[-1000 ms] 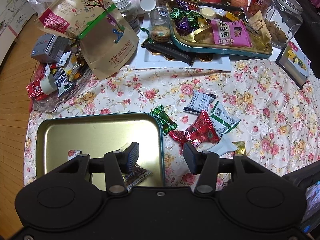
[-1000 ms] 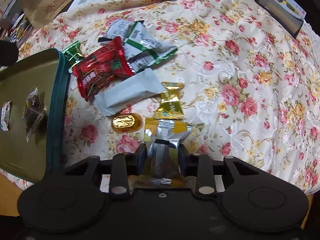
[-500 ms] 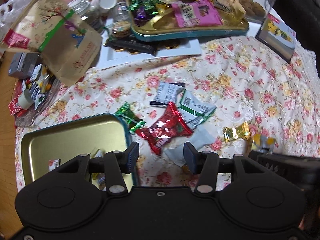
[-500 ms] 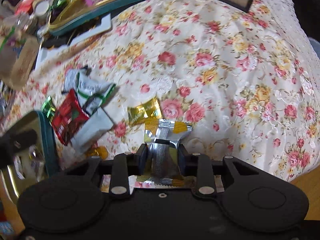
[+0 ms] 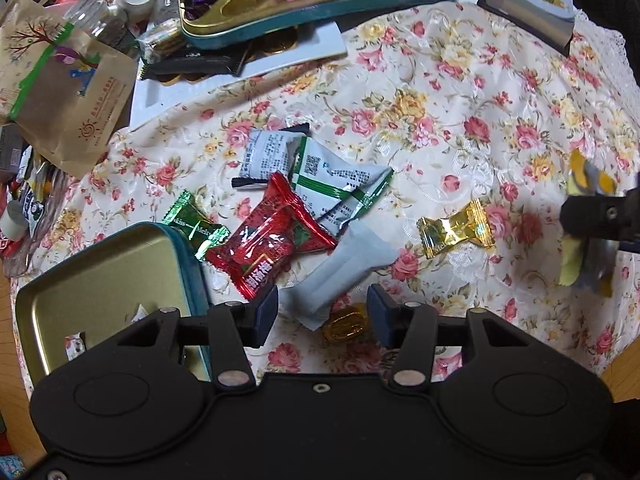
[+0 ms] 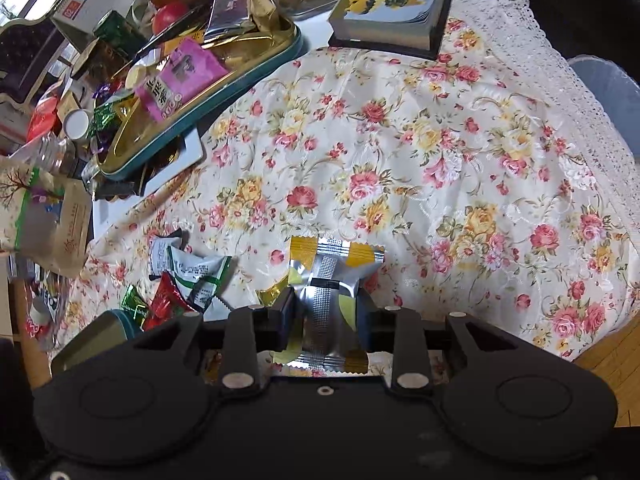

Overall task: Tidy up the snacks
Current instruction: 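Lift the silver packet with the right gripper while the left gripper approaches a white packet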

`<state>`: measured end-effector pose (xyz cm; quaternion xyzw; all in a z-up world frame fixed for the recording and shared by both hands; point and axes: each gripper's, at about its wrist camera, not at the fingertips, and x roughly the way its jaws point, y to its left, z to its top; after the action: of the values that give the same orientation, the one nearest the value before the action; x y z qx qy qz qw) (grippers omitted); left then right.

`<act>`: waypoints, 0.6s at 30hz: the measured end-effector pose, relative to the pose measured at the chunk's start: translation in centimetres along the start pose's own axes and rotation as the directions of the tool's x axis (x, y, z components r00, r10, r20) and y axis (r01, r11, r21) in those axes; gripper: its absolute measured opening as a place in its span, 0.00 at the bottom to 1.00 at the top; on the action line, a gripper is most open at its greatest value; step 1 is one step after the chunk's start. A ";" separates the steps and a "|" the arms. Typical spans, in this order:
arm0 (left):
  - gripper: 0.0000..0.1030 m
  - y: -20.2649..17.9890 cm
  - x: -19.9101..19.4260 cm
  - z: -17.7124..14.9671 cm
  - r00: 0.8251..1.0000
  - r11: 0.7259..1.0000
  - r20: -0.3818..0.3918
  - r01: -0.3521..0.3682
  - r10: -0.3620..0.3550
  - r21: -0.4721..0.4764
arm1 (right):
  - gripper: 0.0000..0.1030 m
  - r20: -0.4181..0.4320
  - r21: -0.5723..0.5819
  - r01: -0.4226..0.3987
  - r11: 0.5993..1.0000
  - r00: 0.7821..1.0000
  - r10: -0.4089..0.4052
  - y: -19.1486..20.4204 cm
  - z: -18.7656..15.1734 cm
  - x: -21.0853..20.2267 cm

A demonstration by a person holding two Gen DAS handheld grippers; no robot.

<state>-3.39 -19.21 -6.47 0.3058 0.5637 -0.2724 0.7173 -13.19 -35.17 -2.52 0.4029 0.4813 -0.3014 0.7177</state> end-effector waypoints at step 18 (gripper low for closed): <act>0.55 -2.1 2.9 0.8 0.997 0.998 -0.018 -0.070 0.070 0.006 | 0.31 0.024 0.013 -0.086 0.996 0.996 0.085 -0.5 0.2 -2.6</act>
<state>-3.77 -21.31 -9.42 0.3299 0.5583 -0.2459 0.7204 -14.44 -35.43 -0.21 0.4247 0.4529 -0.2786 0.7327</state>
